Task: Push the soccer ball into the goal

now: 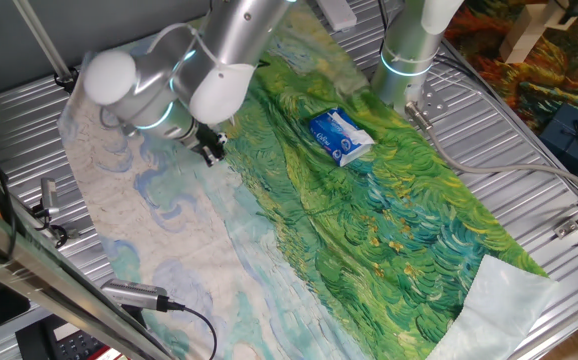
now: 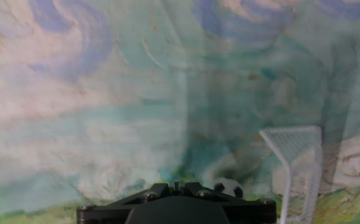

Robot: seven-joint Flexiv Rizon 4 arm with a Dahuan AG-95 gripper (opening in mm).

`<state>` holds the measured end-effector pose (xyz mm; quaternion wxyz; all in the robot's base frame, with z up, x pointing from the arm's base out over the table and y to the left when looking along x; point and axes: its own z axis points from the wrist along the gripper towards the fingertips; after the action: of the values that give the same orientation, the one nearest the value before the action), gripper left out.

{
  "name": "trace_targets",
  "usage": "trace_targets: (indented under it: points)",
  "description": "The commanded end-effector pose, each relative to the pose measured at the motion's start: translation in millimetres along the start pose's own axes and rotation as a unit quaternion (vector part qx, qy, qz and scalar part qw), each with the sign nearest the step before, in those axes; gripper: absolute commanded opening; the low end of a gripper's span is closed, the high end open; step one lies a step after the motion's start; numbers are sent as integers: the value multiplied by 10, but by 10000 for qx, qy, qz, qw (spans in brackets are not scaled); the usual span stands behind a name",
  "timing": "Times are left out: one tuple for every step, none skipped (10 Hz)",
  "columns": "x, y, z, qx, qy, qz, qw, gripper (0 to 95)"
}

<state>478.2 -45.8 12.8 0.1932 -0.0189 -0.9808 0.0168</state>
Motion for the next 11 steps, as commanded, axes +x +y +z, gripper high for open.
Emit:
trace_targets:
  points:
    - [64, 2, -22, -173, -159, 107, 9997, 0]
    - [65, 1, -21, -177, -166, 107, 9996, 0]
    - [69, -2, -15, -128, -142, 111, 9998, 0]
    - [71, -4, -11, -113, -138, 106, 9998, 0]
    - [96, -27, 35, -58, -119, 80, 9999, 0]
    - [132, -52, 81, -16, -122, 46, 9999, 0]
    - [158, -72, 113, 34, -120, 14, 9999, 0]
    - [184, -99, 137, 195, -107, -26, 9998, 0]
    - [222, -204, 134, 557, 63, -249, 9981, 0]
    - [259, -374, 64, 687, 288, -577, 9956, 0]
    - [283, -511, 8, 890, 346, -808, 9921, 0]
